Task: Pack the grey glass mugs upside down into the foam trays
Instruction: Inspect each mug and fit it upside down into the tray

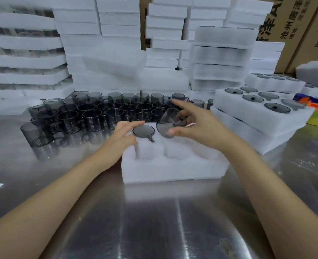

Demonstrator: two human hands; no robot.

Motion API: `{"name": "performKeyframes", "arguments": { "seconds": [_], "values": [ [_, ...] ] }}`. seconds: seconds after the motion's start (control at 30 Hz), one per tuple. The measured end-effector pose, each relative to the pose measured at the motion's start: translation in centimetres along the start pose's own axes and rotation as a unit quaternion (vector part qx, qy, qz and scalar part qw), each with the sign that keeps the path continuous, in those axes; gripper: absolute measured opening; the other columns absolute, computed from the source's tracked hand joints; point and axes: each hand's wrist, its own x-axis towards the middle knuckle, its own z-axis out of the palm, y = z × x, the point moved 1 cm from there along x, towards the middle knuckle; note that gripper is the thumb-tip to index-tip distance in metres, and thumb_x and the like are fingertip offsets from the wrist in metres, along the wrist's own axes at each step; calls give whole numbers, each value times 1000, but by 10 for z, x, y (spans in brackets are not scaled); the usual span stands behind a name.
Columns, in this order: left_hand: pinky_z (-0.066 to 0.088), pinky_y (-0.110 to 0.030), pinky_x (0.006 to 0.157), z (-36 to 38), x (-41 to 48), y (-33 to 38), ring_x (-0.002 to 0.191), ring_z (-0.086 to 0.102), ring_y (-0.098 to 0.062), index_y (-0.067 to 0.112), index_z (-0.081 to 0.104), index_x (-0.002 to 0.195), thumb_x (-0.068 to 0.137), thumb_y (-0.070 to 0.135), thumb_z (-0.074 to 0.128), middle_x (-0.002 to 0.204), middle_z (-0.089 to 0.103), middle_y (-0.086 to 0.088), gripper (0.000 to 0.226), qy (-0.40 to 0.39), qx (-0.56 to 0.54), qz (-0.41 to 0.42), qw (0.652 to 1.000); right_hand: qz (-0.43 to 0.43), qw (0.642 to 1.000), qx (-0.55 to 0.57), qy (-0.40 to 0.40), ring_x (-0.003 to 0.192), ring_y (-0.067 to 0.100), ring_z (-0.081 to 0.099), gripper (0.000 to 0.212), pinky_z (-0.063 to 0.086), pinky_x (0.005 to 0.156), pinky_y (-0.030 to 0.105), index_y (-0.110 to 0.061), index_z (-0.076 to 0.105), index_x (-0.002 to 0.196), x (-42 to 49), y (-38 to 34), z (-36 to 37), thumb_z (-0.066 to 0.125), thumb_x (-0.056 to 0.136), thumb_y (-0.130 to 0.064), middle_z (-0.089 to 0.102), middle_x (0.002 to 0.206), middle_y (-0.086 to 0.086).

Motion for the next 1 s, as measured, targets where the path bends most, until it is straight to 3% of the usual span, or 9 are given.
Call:
{"name": "performKeyframes", "arguments": {
  "seconds": [0.1, 0.17, 0.27, 0.37, 0.53, 0.6, 0.73, 0.83, 1.0],
  "values": [
    [30, -16, 94, 0, 0, 1, 113, 40, 16, 55, 59, 112, 66, 28, 48, 118, 44, 18, 54, 2, 0, -1, 1000, -11, 997, -56, -42, 86, -2, 62, 80, 52, 89, 26, -41, 40, 142, -2, -2, 2, 79, 73, -31, 59, 115, -9],
    [31, -16, 92, -1, 0, 1, 112, 41, 17, 53, 59, 113, 67, 27, 48, 118, 44, 18, 54, 2, -1, -1, 1000, 8, 999, -35, -14, 82, -1, 63, 74, 51, 86, 22, -39, 46, 139, -2, -4, 0, 81, 74, -27, 61, 104, -11],
    [31, -15, 91, -1, 0, 0, 110, 42, 18, 51, 59, 115, 67, 27, 48, 118, 44, 18, 55, 3, -2, -2, 1000, 10, 989, -141, 48, 78, 5, 56, 63, 46, 72, 24, -35, 58, 126, -4, -9, -1, 81, 69, -47, 57, 80, -16],
    [30, -16, 92, 0, 0, 0, 110, 41, 19, 52, 59, 115, 67, 27, 48, 118, 44, 19, 55, 0, -1, -5, 1000, -4, 968, -244, 57, 85, 13, 58, 55, 42, 67, 28, -35, 64, 116, -8, -16, 7, 73, 69, -62, 51, 73, -17],
    [30, -18, 95, 0, 2, -1, 114, 40, 16, 56, 59, 111, 65, 28, 48, 117, 44, 22, 55, 4, 2, -8, 1000, -19, 960, -257, 112, 94, 15, 60, 58, 45, 69, 29, -37, 61, 123, -10, -22, 15, 61, 75, -70, 63, 91, -11],
    [30, -18, 96, 0, 2, -2, 115, 40, 15, 59, 59, 109, 65, 29, 48, 115, 44, 23, 55, 2, 3, -8, 1000, -6, 969, -219, 115, 83, 10, 58, 57, 43, 65, 27, -32, 64, 123, -9, -23, 15, 64, 77, -65, 60, 81, -15],
    [30, -15, 92, 1, 3, -2, 111, 40, 17, 59, 59, 106, 64, 27, 48, 115, 44, 21, 54, 4, -3, -9, 1000, 54, 992, -64, 99, 53, -5, 51, 51, 35, 50, 6, -20, 70, 116, -7, -19, 15, 72, 76, -53, 53, 47, -16],
    [30, -15, 92, 1, 3, -1, 113, 40, 15, 57, 59, 107, 65, 27, 47, 115, 43, 20, 54, 3, -4, -8, 1000, 89, 992, 29, 79, 34, 4, 45, 31, 35, 41, 9, -22, 73, 102, -8, -19, 12, 71, 82, -46, 66, 53, -5],
    [29, -16, 94, 1, 1, -1, 114, 40, 14, 52, 58, 112, 66, 26, 47, 119, 43, 16, 54, 3, -4, -3, 1000, 130, 984, 112, 54, 35, 9, 43, 14, 36, 40, 16, -25, 76, 85, -10, -20, 13, 71, 85, -37, 68, 58, 2]
  ]
}}
